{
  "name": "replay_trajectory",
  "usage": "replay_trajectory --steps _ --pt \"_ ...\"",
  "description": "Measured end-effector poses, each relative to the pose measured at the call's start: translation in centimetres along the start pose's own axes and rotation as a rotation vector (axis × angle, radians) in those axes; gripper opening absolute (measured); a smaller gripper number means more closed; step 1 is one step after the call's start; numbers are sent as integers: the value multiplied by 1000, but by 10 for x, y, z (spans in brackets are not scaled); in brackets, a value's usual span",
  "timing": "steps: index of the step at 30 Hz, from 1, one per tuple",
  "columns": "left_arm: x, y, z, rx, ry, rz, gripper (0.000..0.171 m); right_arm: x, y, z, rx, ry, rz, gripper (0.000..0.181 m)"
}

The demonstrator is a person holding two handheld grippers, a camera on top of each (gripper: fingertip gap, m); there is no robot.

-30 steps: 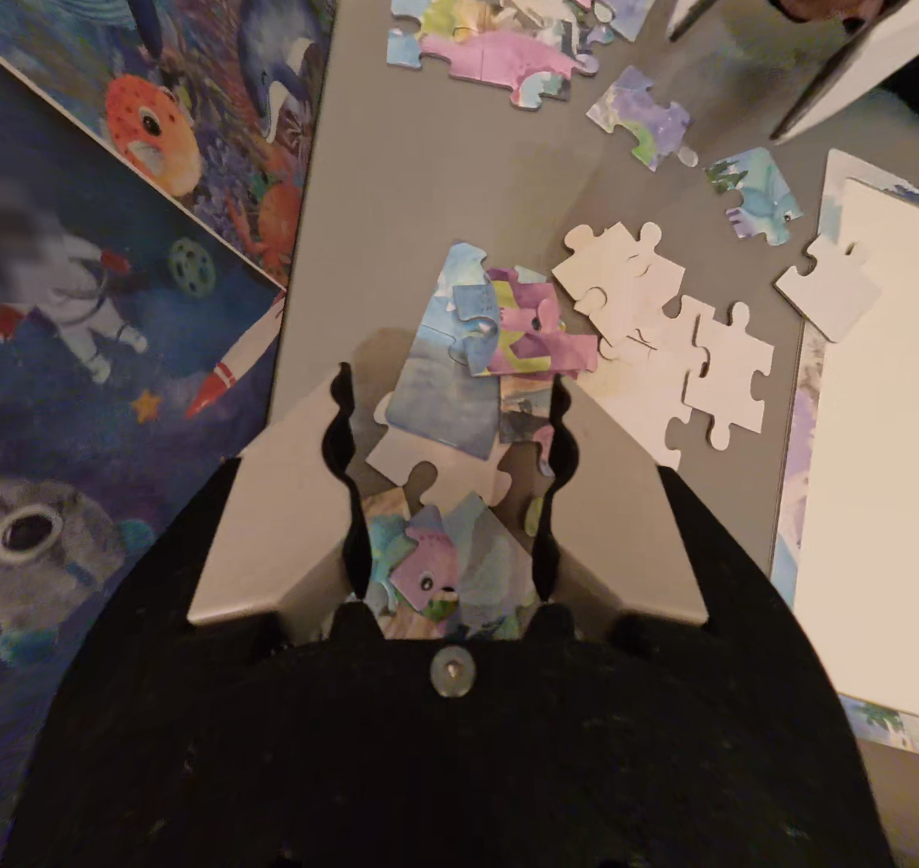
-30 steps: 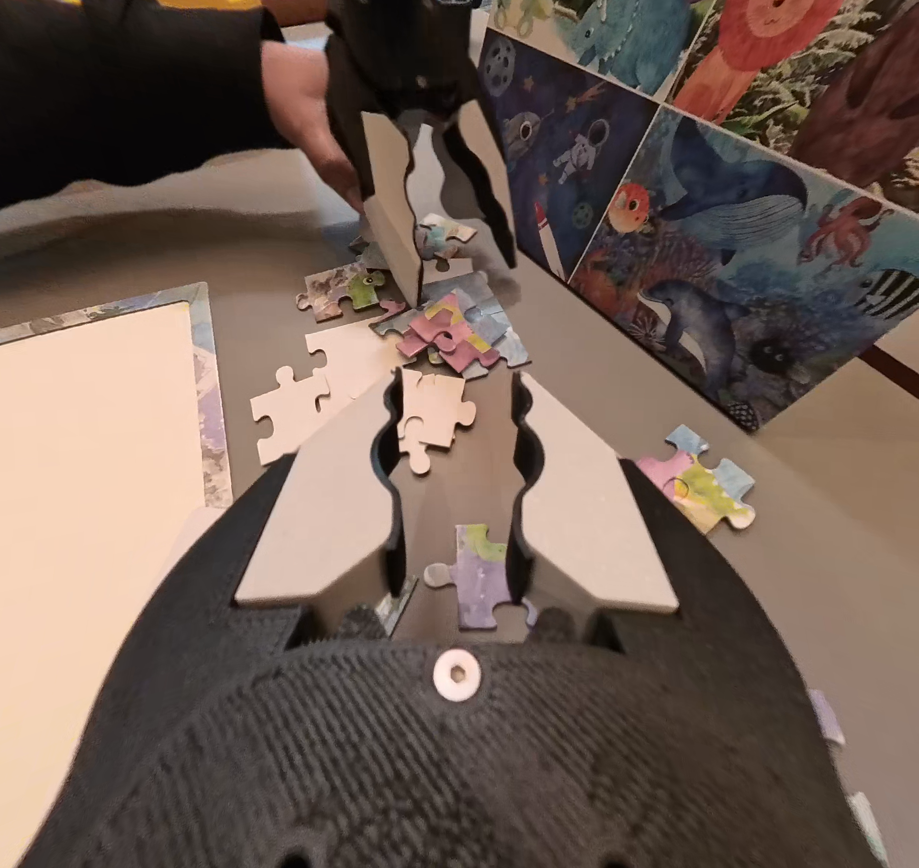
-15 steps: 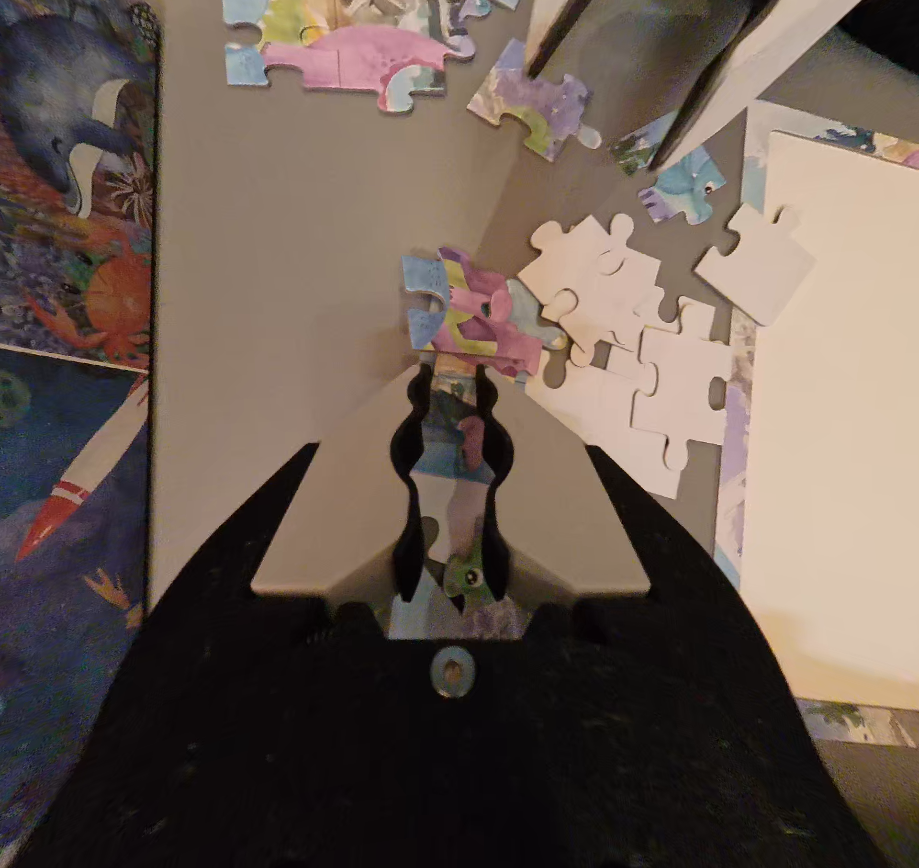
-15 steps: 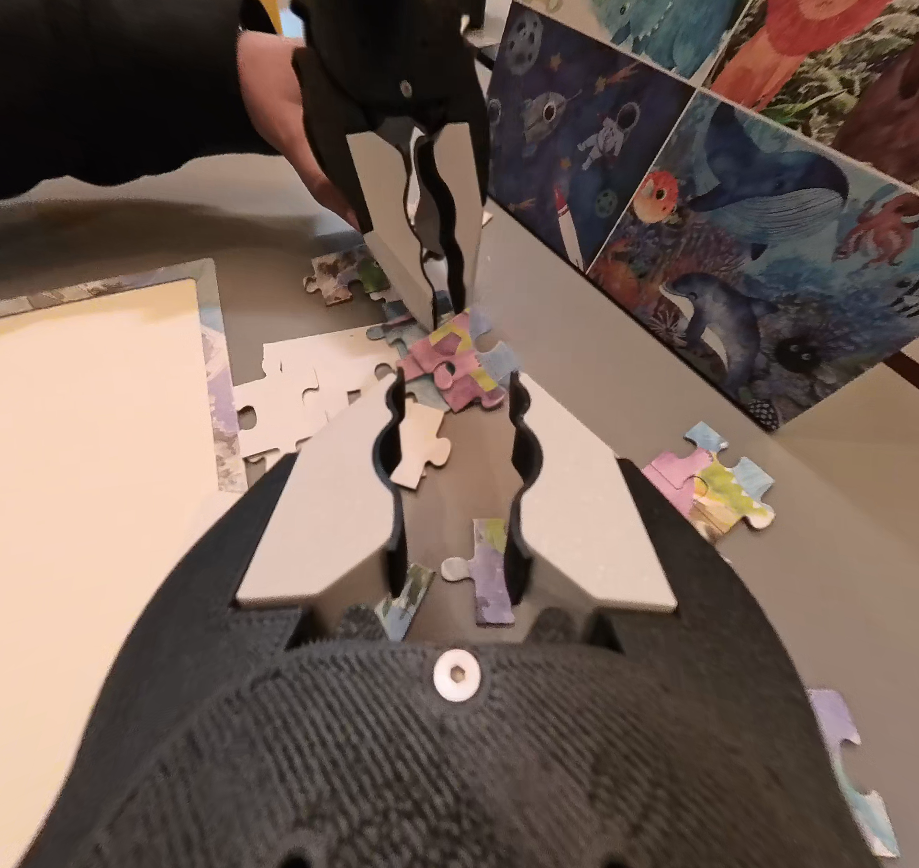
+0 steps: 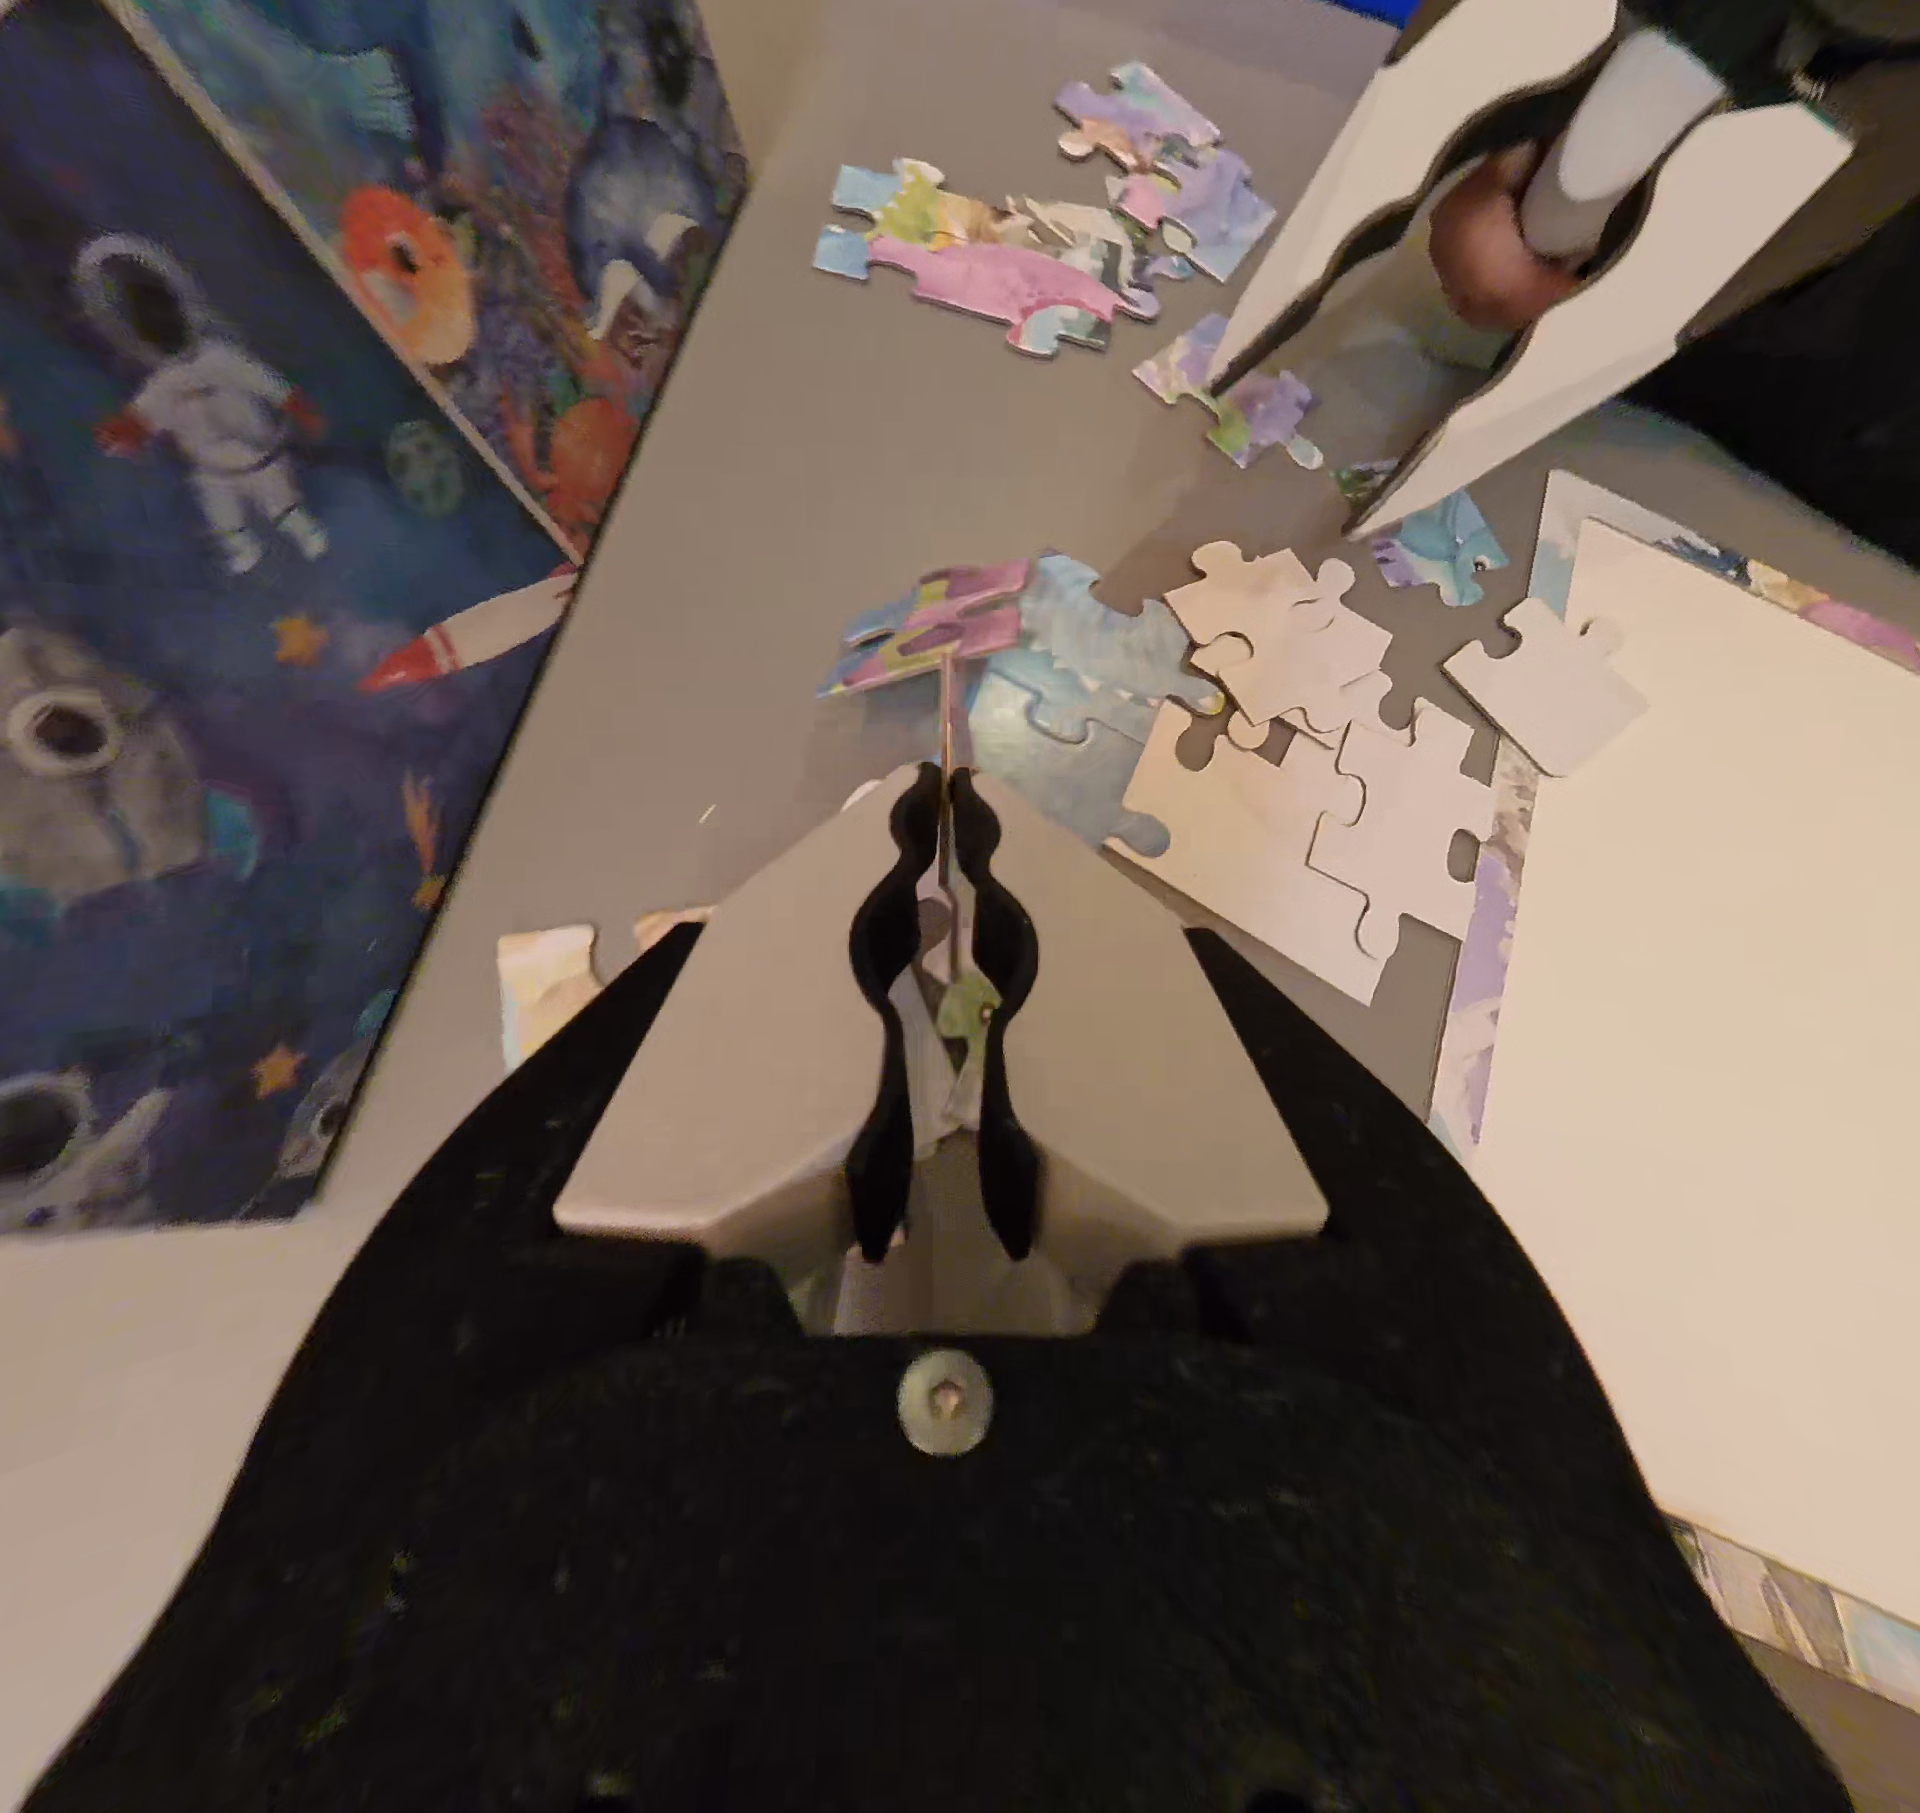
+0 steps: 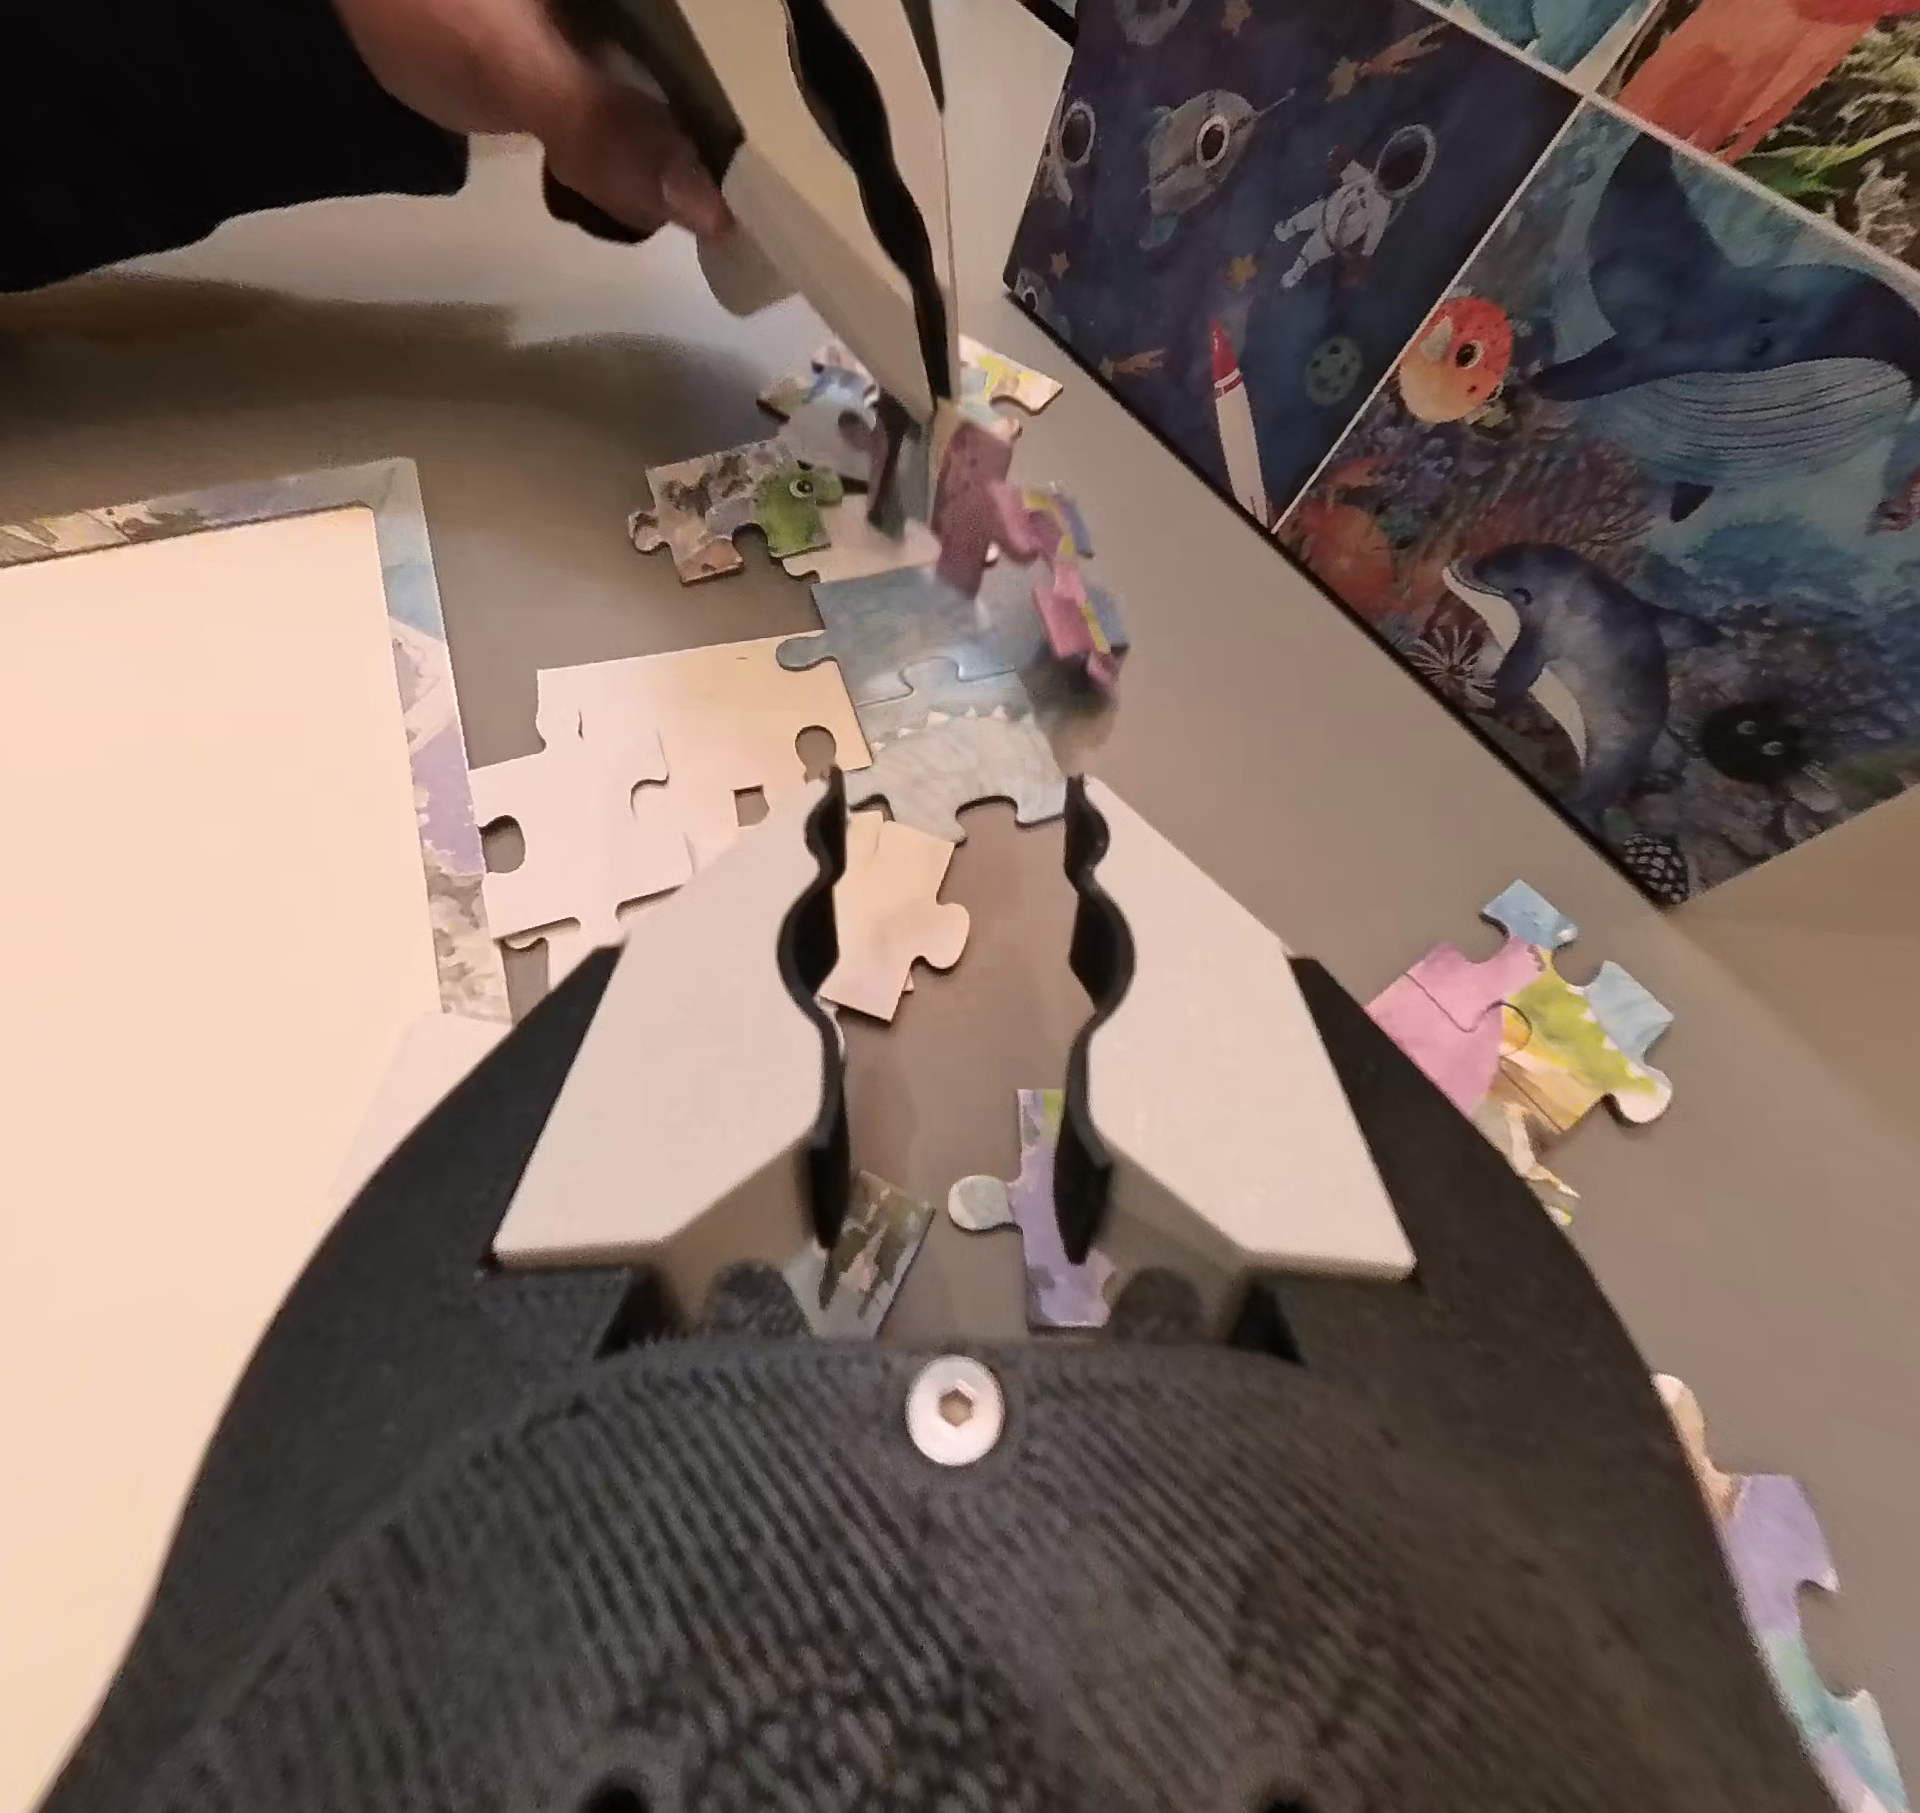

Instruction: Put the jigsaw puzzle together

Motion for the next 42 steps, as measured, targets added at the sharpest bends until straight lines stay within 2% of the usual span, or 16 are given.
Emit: replay_trajectory --steps 6,13,16,20,23,25,28,32,35,38,42 --pt "-8 27 -11 34 83 104 0 -9 -5 -2 -6 24 -48 40" --pt "-36 71 -28 120 249 210 0 -7 -21 -4 54 -30 -73 49" --pt "-47 78 -31 128 300 221 16 -5 -36 -3 71 -20 -123 56" --pt "-65 103 -54 356 323 165 24 -5 -49 -12 133 -46 -155 61" --pt "-50 118 -51 419 278 278 26 -14 -58 -13 117 -6 -215 67" --pt "-33 116 -38 365 249 371 27 -16 -63 -14 95 12 -231 65" --pt "-12 103 -16 261 222 481 27 -14 -64 -17 90 25 -250 48" --pt "5 76 6 119 225 508 33 -13 -62 -17 71 32 -229 47" --pt "11 55 18 34 250 523 42 -4 -54 -16 66 16 -161 47" --pt "15 34 28 -83 332 553 60 15 -38 -15 64 0 -55 47" --pt "22 10 50 -306 453 584 81 39 -15 -14 27 31 105 47"
Point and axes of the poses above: each gripper's, where its closed fingertips meet, y back along the fingers, x out of its top, z = x × y across the jaws, the point moved 1 cm from there along y, back along the fingers, and after that the axes turned 11 degrees about -x, right-handed, at the moved point
